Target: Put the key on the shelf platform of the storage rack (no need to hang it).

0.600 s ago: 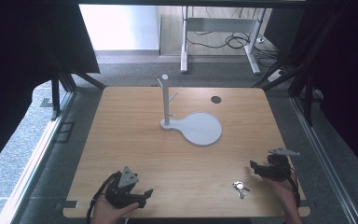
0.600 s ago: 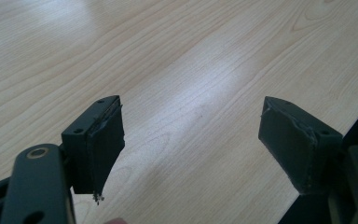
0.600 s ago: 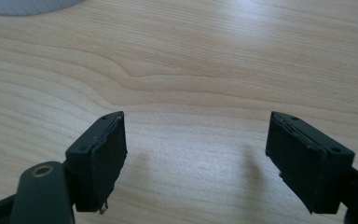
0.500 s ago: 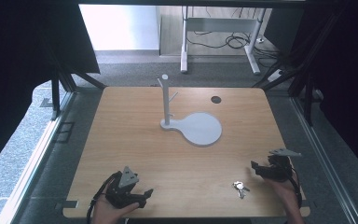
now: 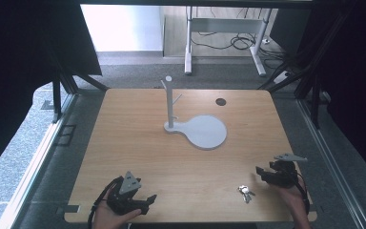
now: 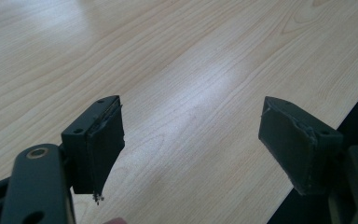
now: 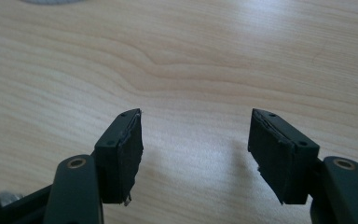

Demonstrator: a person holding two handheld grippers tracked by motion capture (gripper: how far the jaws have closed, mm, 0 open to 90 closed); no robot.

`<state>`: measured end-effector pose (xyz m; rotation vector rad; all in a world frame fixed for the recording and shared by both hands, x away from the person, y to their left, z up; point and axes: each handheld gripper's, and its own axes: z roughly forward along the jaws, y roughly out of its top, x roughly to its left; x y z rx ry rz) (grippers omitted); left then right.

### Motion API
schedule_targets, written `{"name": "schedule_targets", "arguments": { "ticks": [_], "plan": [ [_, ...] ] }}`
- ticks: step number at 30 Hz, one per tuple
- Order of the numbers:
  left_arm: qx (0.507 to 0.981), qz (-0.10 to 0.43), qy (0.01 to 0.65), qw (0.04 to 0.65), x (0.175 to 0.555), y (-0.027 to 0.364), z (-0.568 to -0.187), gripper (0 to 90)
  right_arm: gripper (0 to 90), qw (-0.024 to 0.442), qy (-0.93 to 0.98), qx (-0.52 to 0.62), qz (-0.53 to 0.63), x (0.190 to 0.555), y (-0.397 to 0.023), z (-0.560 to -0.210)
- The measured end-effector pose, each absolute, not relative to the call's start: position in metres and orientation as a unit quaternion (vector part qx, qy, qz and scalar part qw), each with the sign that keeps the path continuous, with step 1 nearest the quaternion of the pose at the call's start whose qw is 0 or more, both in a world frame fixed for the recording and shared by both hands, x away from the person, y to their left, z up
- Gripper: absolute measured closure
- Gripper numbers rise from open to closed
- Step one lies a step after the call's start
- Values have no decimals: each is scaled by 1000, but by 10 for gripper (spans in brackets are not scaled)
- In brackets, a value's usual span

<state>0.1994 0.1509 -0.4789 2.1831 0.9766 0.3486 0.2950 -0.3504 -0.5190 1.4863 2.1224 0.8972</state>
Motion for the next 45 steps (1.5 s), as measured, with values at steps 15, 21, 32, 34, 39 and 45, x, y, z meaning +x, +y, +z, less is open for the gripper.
{"name": "schedule_targets", "arguments": {
  "ticks": [15,21,32,34,39,45],
  "plan": [
    [843,135,384,353,200,153,-479,226,370,155,773,524,321,292,-358,-514],
    [841,137,384,355,200,154,-477,225,369,156,777,518,323,290,-356,-510],
    [838,131,384,364,199,158,-476,226,408,158,800,499,293,287,-345,-481],
    [838,133,383,365,198,159,-474,225,420,155,806,493,287,287,-341,-474],
    [837,135,383,366,198,159,-473,225,428,149,819,483,272,287,-335,-466],
    [837,136,381,367,196,159,-470,225,430,144,822,482,266,288,-331,-458]
  ]
}}
